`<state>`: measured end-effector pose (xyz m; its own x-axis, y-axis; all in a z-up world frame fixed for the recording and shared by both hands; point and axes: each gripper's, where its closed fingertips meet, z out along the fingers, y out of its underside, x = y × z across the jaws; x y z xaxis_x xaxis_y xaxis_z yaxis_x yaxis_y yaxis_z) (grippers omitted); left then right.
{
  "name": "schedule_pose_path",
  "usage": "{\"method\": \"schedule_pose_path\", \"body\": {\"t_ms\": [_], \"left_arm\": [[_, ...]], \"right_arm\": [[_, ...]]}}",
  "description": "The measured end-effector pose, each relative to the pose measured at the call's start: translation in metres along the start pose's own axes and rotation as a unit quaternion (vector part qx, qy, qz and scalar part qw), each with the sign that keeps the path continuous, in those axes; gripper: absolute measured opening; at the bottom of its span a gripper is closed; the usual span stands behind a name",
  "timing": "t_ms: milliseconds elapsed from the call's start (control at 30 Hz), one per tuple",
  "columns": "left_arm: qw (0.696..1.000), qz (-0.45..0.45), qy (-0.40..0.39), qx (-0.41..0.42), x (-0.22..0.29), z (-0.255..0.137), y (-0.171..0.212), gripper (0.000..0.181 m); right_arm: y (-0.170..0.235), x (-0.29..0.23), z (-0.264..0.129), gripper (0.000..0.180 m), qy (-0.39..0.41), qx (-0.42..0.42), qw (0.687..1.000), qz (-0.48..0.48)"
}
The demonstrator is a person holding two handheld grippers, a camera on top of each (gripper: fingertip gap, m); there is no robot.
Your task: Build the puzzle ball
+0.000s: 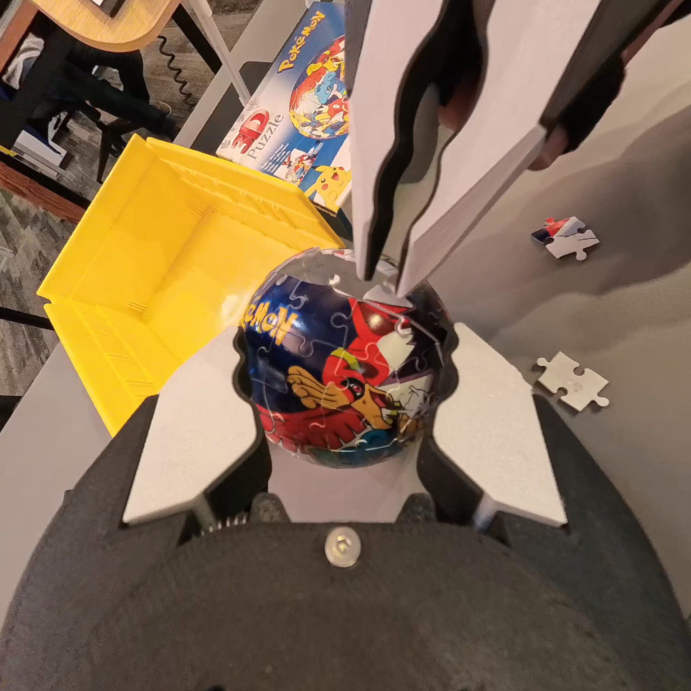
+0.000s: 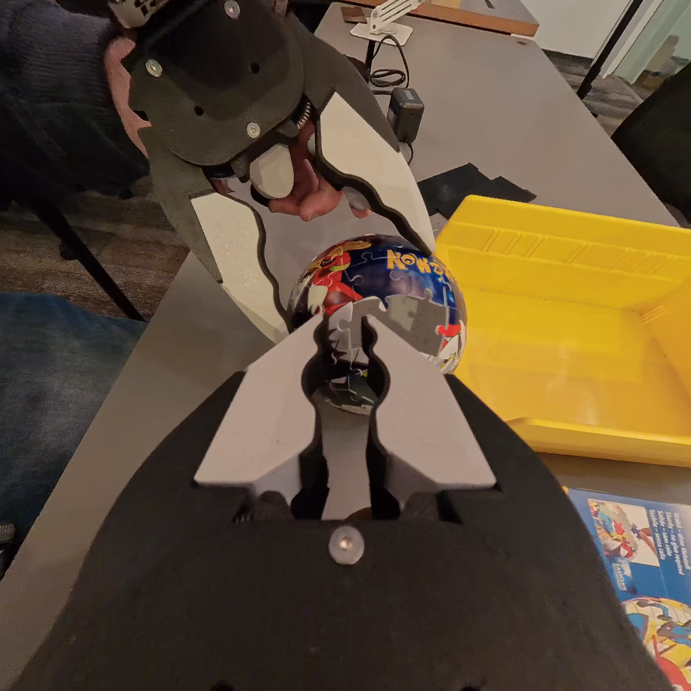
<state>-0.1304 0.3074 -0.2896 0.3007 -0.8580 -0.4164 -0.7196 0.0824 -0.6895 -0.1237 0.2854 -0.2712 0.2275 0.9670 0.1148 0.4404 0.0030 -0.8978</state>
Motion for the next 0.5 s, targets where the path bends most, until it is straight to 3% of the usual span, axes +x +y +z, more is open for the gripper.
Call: {"method": "schedule_pose_path", "body": {"t_ms": [167, 500], "left_arm": [[1.0, 0.002, -0.001, -0.001, 0.0003, 0.0002, -0.0001, 0.098], [1.0, 0.009, -0.003, -0.001, 0.0007, 0.0, 0.0001, 0.098]], "right_arm": [[0.0005, -0.0095, 0.0007, 0.029, 0.01, -0.017, 0.999, -0.05], [0.0045, -0.0052, 0.006, 0.015, 0.051, -0.015, 0.998, -0.043]]}}
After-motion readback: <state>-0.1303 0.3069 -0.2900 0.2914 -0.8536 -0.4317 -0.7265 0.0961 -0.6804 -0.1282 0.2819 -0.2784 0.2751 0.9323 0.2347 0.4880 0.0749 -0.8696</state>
